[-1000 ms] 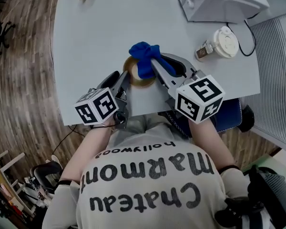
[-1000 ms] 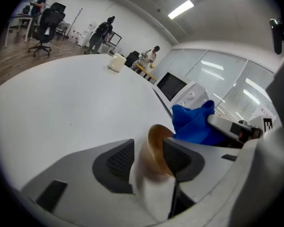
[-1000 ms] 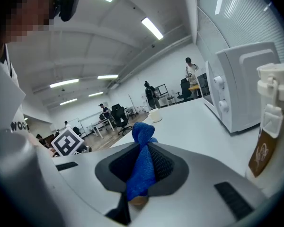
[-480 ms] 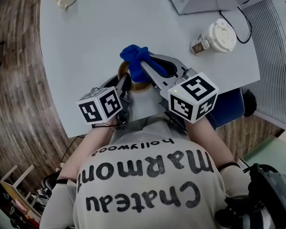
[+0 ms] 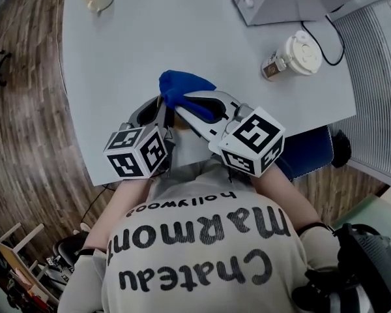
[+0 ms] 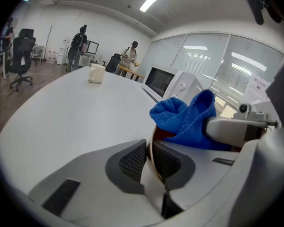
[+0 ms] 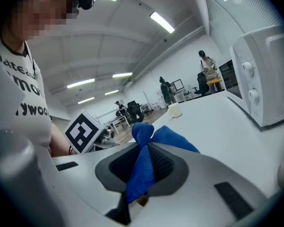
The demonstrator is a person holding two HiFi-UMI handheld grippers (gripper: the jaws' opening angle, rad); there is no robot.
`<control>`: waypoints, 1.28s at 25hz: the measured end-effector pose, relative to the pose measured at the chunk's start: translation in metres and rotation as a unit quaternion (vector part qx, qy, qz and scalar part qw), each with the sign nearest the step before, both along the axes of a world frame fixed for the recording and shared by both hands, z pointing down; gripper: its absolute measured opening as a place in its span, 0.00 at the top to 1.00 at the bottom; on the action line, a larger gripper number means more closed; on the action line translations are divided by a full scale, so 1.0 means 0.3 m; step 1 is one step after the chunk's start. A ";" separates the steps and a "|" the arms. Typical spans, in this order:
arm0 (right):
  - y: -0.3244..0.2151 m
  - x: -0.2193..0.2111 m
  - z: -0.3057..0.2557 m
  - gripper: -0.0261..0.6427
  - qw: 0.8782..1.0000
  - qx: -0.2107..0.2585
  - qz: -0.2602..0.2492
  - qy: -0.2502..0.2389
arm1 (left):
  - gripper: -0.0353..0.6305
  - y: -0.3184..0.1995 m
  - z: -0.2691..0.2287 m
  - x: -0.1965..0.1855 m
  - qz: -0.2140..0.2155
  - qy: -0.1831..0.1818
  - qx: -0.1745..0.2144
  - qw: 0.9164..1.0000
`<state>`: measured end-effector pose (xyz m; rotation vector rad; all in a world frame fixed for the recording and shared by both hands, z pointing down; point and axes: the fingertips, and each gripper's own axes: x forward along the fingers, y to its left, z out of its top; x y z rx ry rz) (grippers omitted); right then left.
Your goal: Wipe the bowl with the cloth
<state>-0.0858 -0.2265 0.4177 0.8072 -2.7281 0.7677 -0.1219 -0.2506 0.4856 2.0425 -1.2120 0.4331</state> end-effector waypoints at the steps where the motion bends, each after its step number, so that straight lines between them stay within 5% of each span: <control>1: 0.010 -0.007 0.003 0.89 1.000 -0.002 -0.006 0.004 | 0.92 0.001 -0.018 0.002 0.004 -0.009 0.013 1.000; 10: 0.029 -0.016 0.010 0.89 0.999 -0.026 -0.001 0.027 | 0.89 0.043 -0.129 0.030 0.056 -0.069 0.083 0.993; 16: 0.063 -0.052 0.006 0.89 1.000 -0.020 -0.011 0.017 | 0.89 0.098 -0.146 -0.004 0.065 -0.135 0.081 0.985; 23: 0.052 -0.099 -0.011 0.89 0.999 0.008 0.053 0.002 | 0.90 0.134 -0.199 -0.073 -0.032 -0.204 0.121 0.971; 32: 0.075 -0.051 -0.015 0.89 0.992 -0.015 0.122 0.003 | 0.86 0.222 -0.264 -0.104 -0.110 -0.220 0.168 0.955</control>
